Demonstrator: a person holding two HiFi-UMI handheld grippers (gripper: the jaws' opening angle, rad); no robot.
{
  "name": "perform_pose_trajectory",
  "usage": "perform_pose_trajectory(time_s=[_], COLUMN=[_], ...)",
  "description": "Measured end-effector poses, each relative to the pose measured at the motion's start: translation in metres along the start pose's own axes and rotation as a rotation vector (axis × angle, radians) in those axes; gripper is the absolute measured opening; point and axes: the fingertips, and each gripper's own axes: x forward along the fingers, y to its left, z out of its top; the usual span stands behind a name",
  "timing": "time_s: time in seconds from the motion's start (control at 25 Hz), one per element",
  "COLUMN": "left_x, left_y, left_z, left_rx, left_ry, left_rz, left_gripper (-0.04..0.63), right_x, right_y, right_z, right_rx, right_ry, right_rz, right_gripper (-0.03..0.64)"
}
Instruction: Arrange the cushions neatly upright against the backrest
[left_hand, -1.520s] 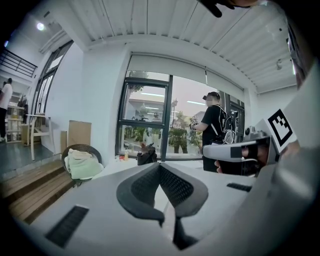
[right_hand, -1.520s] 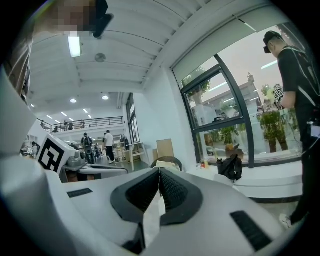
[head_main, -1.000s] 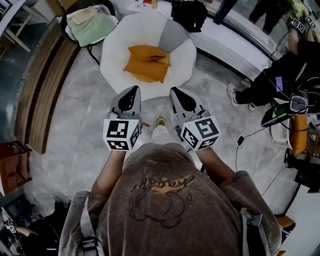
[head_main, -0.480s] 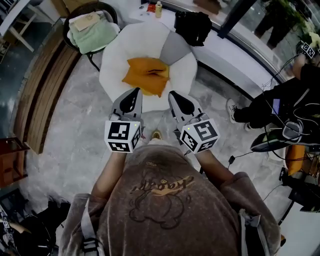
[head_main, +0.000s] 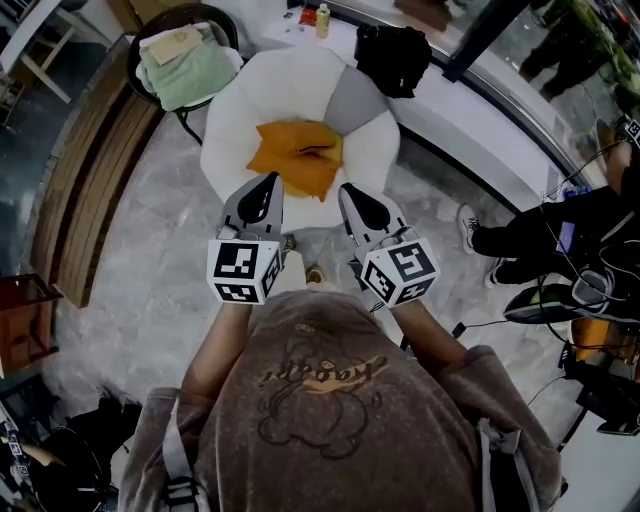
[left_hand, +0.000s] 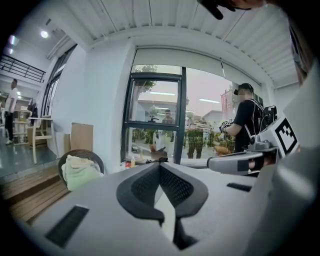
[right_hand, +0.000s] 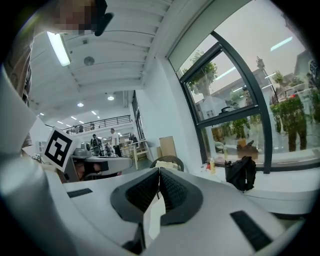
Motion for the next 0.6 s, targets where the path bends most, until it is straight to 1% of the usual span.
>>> perform_pose_trajectory(time_s=[0.28, 0.6], left_x=[0.034, 0.069], left_y=[0.018, 0.061], left_z=[0.0, 0.008], left_rx=[0.003, 0.013], left_ry=[0.014, 0.03], left_rz=[-0.029, -0.068], left_gripper=[0.005, 0.005], right_x=[0.03, 0.085], right_y=[-0.021, -0.028], right_z=[0.003, 0.014], right_rx=[0.006, 0.007], right_ry=[0.007, 0.012], right_rz=[-0.025, -0.05], right_gripper=[0.02, 0.02])
